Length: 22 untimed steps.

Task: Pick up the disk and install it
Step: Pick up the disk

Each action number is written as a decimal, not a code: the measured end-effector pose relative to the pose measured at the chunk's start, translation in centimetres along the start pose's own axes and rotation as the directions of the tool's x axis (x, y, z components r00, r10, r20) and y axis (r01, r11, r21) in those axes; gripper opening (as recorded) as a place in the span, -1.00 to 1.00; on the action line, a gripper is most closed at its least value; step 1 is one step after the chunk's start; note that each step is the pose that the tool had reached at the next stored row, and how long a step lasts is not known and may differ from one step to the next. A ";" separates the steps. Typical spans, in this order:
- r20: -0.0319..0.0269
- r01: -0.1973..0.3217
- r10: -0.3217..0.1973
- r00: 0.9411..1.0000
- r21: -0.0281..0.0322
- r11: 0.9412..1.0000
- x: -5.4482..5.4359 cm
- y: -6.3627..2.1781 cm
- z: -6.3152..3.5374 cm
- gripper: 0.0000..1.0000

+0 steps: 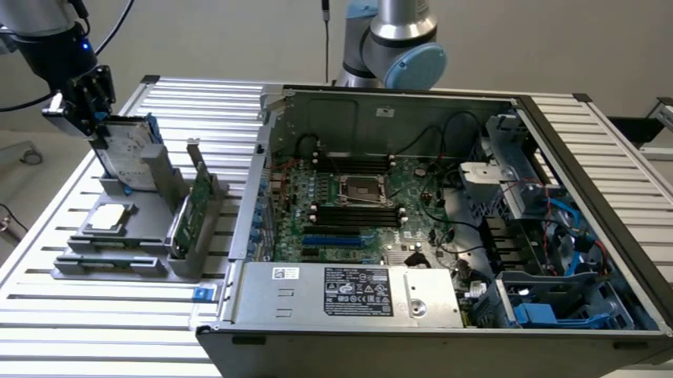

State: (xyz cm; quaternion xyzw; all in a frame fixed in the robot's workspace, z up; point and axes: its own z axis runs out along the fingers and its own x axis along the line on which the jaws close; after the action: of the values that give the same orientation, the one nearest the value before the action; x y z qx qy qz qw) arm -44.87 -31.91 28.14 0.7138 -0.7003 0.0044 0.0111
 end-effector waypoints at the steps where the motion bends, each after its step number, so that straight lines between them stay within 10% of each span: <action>1: -0.001 -0.001 0.001 1.000 0.000 1.000 0.0 0.00 0.01 -0.11; 22: -0.015 -0.016 0.016 1.000 -0.001 1.000 0.0 0.00 0.05 -0.36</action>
State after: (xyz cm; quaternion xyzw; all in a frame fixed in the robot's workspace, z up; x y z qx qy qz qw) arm -44.87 -31.91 28.09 0.7080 -0.7059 0.0094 0.0164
